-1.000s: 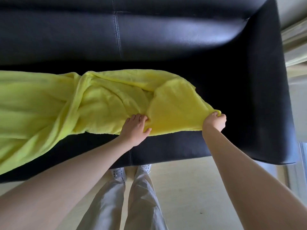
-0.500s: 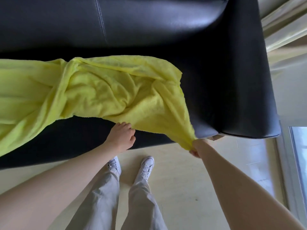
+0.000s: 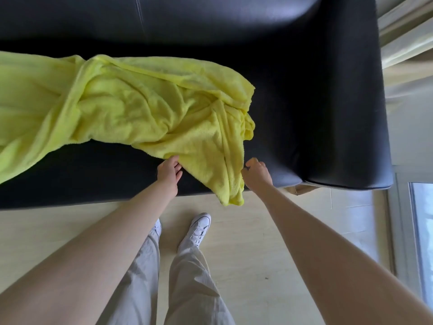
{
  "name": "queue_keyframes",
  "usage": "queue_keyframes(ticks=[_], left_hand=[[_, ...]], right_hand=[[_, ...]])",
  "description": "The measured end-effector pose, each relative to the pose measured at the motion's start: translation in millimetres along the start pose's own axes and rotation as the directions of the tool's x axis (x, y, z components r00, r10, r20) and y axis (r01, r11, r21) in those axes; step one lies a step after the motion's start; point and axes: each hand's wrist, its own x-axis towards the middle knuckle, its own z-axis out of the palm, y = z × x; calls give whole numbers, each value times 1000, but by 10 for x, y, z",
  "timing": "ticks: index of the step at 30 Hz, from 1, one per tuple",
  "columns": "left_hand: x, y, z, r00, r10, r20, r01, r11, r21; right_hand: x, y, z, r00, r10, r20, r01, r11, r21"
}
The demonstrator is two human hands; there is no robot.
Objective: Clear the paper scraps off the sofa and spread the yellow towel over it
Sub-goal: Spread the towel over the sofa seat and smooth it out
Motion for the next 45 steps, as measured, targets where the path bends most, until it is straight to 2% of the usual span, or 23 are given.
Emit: queue_keyframes(ticks=[6, 11, 14, 16, 19, 22, 25, 29, 31, 33, 36, 38, 41, 42, 44, 45], left_hand=[[100, 196, 17, 993, -48, 103, 80, 941, -329], [83, 260, -93, 969, -132, 207, 209, 883, -419], [111, 273, -119, 972, -145, 186, 197, 932, -303], [137, 288, -126, 984, -100, 148, 137, 955, -264], [122, 371, -167, 991, -59, 117, 95, 936, -338], [87, 438, -232, 975, -22, 220, 129, 866, -483], [52, 451, -287, 943, 67, 325, 139, 810, -570], [30, 390, -294, 945, 38, 325, 155, 823, -546], [27, 335, -260, 952, 4, 307, 164, 841, -516], [23, 282, -234, 956, -11, 292, 176, 820, -544], [42, 238, -213, 979, -47, 197, 172, 706, -687], [93, 214, -217, 989, -91, 120, 149, 681, -717], [141, 248, -220, 990, -117, 84, 143, 724, -675], [145, 271, -222, 989, -107, 98, 145, 752, -643], [117, 316, -196, 985, -87, 150, 158, 805, -572], [114, 343, -199, 982, -77, 170, 157, 830, -535]], right_hand=[[410, -448, -147, 991, -46, -125, 82, 951, 299], [638, -834, -290, 998, 69, -2, -55, 820, 570], [690, -1017, -354, 997, 52, 60, -74, 879, 472], [725, -1077, -351, 999, 48, 11, -49, 928, 370], [726, -1083, -363, 989, 85, -121, -40, 941, 337], [701, -958, -404, 958, 218, -184, -126, 901, 415], [616, -753, -488, 875, 406, -263, -246, 841, 482], [529, -442, -634, 746, 552, -373, -324, 790, 521], [500, -335, -691, 718, 542, -437, -310, 810, 497], [503, -256, -724, 724, 532, -439, -325, 825, 462], [535, -141, -747, 765, 567, -305, -459, 813, 358], [496, -84, -746, 820, 540, -189, -518, 841, 155], [409, -65, -638, 916, 401, -3, -393, 896, -207], [396, -75, -563, 936, 351, 7, -335, 899, -282], [317, -131, -441, 970, 211, -117, -239, 905, -351], [287, -193, -379, 979, 76, -191, -143, 920, -365]])
